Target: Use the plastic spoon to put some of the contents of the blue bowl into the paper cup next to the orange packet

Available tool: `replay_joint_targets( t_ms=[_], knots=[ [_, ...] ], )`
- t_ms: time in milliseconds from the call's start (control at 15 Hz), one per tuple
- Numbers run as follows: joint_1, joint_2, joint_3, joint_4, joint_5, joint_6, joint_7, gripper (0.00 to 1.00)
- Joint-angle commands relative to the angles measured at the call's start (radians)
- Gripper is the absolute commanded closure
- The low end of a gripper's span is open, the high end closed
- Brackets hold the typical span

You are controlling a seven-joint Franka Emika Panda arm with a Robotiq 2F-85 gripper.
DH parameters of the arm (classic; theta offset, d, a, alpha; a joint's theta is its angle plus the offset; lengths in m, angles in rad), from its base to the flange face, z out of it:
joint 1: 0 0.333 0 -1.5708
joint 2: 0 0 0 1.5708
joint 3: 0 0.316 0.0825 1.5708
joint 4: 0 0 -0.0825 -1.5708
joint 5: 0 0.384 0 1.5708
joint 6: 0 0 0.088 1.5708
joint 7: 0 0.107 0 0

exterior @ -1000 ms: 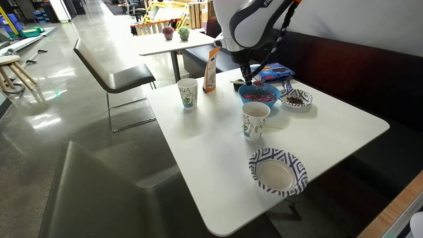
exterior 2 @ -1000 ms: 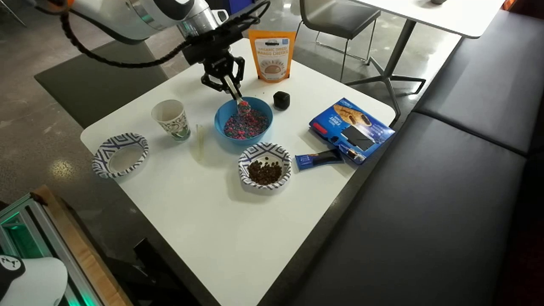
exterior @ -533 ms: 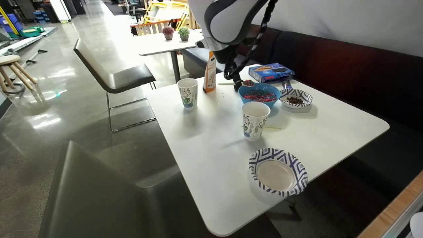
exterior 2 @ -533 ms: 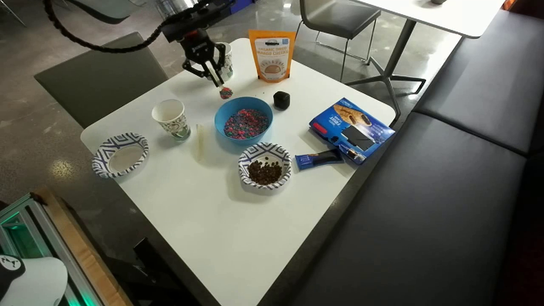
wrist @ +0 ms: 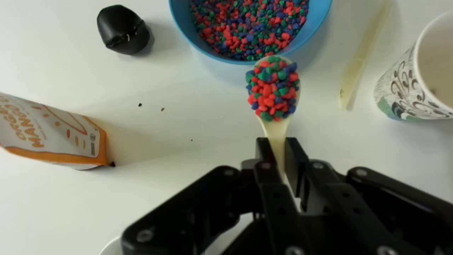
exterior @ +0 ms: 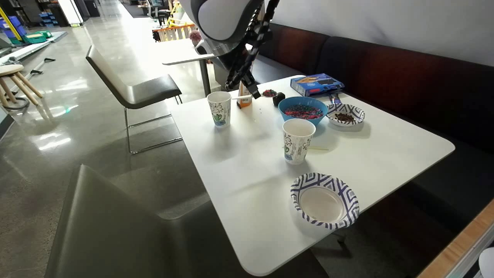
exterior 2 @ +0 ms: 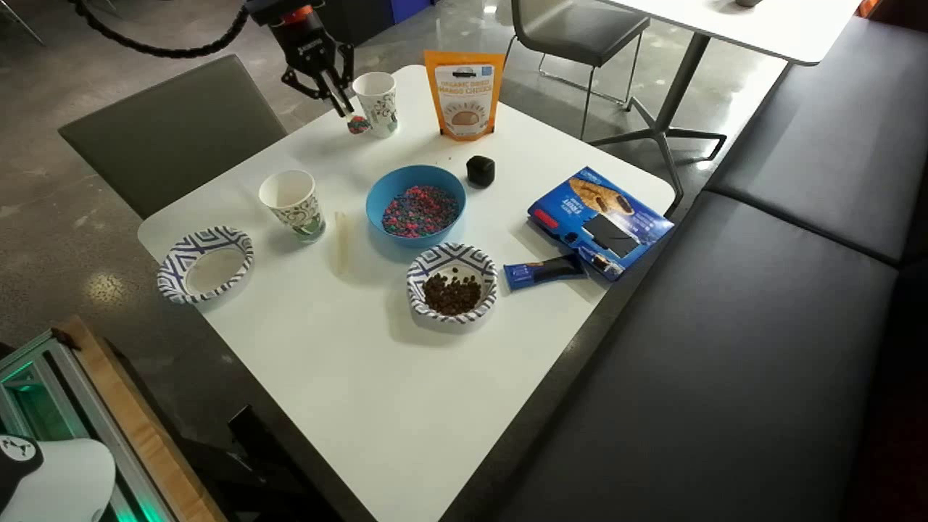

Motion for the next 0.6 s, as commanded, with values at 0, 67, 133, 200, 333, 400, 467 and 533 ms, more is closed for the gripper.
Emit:
replay_joint_targets(
  t_ms=[0,67,133,200,333,400,467,533],
  knots=[
    [-0.007,0.067,0.02,0.119,0.049,-0.052,-0.095,0.96],
    [0.005,0.026,0.004,0.054,0.016,-0.015,-0.042,0.96],
    [0.006,0.032,0.003,0.066,0.019,-0.016,-0.048,0.86],
    [0.006,0.032,0.003,0.066,0.018,-0.016,-0.047,0.86],
    [0.006,0.032,0.002,0.065,0.018,-0.016,-0.047,0.86],
    [0.006,0.032,0.002,0.065,0.018,-0.016,-0.047,0.86],
    [0.006,0.032,0.002,0.065,0.018,-0.016,-0.047,0.86],
    [0.006,0.032,0.002,0.065,0.018,-0.016,-0.047,0.86]
  ],
)
